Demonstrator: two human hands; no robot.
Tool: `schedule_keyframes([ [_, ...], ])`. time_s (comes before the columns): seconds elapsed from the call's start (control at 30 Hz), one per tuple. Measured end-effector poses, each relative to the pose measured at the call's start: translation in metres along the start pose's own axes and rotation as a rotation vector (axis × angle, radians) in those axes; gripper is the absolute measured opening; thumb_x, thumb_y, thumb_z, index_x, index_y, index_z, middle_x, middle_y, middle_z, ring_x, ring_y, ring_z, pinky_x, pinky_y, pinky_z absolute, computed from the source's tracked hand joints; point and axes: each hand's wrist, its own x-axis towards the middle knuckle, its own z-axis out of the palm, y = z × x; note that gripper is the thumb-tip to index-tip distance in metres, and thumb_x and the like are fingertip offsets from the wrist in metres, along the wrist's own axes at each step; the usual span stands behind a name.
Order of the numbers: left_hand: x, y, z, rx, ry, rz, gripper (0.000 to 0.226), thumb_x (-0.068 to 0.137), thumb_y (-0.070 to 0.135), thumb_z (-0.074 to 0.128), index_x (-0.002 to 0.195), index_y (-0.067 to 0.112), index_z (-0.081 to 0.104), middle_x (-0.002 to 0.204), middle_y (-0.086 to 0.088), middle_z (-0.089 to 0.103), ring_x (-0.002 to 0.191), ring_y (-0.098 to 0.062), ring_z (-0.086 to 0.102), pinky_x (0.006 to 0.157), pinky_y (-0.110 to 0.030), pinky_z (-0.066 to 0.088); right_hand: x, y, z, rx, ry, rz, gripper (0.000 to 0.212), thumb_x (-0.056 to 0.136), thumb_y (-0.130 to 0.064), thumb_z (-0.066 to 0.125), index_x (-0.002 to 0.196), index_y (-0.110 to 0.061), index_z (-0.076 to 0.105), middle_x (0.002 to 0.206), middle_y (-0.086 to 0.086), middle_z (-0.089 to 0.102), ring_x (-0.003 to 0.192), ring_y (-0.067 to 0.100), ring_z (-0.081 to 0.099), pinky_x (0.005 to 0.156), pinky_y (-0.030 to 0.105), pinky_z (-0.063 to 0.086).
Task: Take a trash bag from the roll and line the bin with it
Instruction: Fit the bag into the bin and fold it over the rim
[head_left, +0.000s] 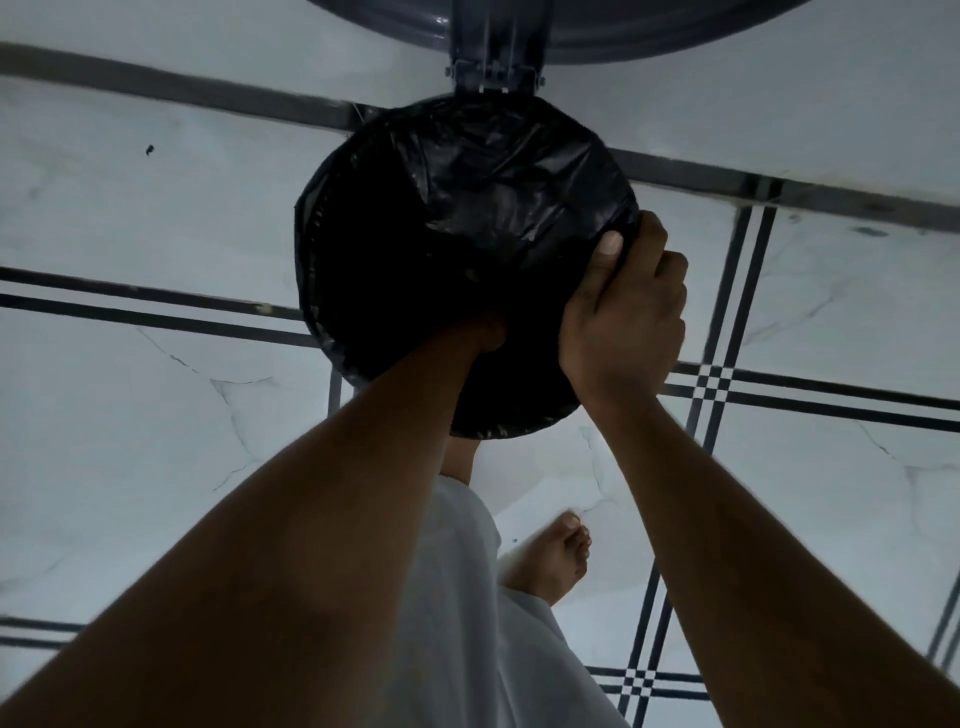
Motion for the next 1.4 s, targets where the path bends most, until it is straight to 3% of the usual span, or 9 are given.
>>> schedule_keyframes([
  [0.23,-0.101,0.005,-0.061,-0.044,-0.075,0.111,0.041,0.112,0.017,0.046,0.149,0.003,0.059,0.152,-0.021,0.059,0.140,-0.036,0.056,0.113,-0.038,0.043,0.007,-0.007,-0.020,0.032,-0.271,0.056,0.056,0.117,-0.055,0.028,0.162,-0.022,0.039,0.137,0.017,0.057,0.123,0.041,0.060,0.099,0.055,0.046],
  [0.33,-0.144,-0.010,-0.087,-0.205,0.060,0.120,0.028,0.104,0.018,0.056,0.121,0.015,0.078,0.115,-0.010,0.080,0.106,-0.030,0.077,0.094,-0.042,0.064,0.015,-0.013,-0.033,0.071,-0.407,0.116,0.058,0.116,-0.059,0.024,0.165,-0.028,0.035,0.146,0.017,0.054,0.136,0.042,0.054,0.111,0.060,0.042],
  [0.4,-0.163,-0.025,-0.098,-0.356,0.375,0.106,0.019,0.098,0.029,0.059,0.101,0.023,0.077,0.090,-0.001,0.080,0.083,-0.023,0.077,0.081,-0.039,0.064,0.018,-0.016,-0.040,0.116,-0.428,0.166,0.061,0.117,-0.059,0.024,0.169,-0.029,0.033,0.155,0.017,0.052,0.145,0.041,0.048,0.118,0.060,0.039],
  [0.5,-0.180,-0.048,-0.117,-0.399,0.914,0.073,0.037,0.098,0.048,0.064,0.127,0.024,0.061,0.120,-0.001,0.068,0.104,-0.020,0.065,0.083,-0.034,0.048,0.021,-0.017,-0.047,0.264,-0.344,0.207,0.066,0.116,-0.059,0.029,0.171,-0.021,0.036,0.159,0.012,0.056,0.151,0.034,0.049,0.125,0.055,0.039],
  [0.6,-0.163,-0.074,-0.137,-0.436,0.760,-0.014,0.047,0.096,0.057,0.069,0.132,0.027,0.064,0.132,-0.001,0.067,0.121,-0.022,0.065,0.093,-0.037,0.051,0.021,-0.019,-0.051,0.390,-0.287,0.267,0.060,0.115,-0.058,0.040,0.161,-0.020,0.053,0.138,-0.002,0.069,0.139,0.022,0.062,0.120,0.045,0.048],
  [0.73,-0.135,-0.098,-0.164,-0.783,0.538,0.026,0.022,0.098,0.037,0.078,0.081,0.024,0.074,0.086,0.004,0.075,0.087,-0.017,0.072,0.081,-0.031,0.056,0.028,-0.025,-0.052,0.461,-0.270,0.358,0.032,0.110,-0.044,0.064,0.130,-0.023,0.078,0.115,-0.011,0.077,0.113,0.013,0.072,0.111,0.040,0.057],
  [0.93,-0.111,-0.110,-0.182,-1.078,0.154,0.023,0.017,0.107,0.029,0.065,0.093,0.024,0.073,0.094,0.005,0.071,0.086,-0.015,0.066,0.090,-0.035,0.055,0.050,-0.032,-0.056,0.788,-0.328,0.804,0.021,0.098,-0.042,0.085,0.091,-0.021,0.086,0.092,-0.002,0.085,0.099,0.025,0.080,0.100,0.047,0.066],
  [1.13,-0.086,-0.102,-0.173,-1.099,0.114,-0.047,0.022,0.107,0.034,0.067,0.102,0.014,0.075,0.084,0.003,0.071,0.080,-0.013,0.065,0.086,-0.035,0.055,0.073,-0.032,-0.061,0.728,-0.452,0.982,0.039,0.097,-0.046,0.085,0.115,-0.013,0.077,0.103,0.000,0.080,0.083,0.015,0.074,0.064,0.029,0.058],
  [1.4,-0.069,-0.104,-0.166,-1.003,0.130,-0.161,0.010,0.101,0.007,0.063,0.097,0.007,0.072,0.091,-0.011,0.066,0.088,-0.022,0.064,0.080,-0.036,0.054,0.080,-0.029,-0.053,0.678,-0.537,0.971,0.036,0.100,-0.049,0.080,0.114,-0.016,0.076,0.100,-0.002,0.078,0.084,0.014,0.071,0.084,0.033,0.063],
])
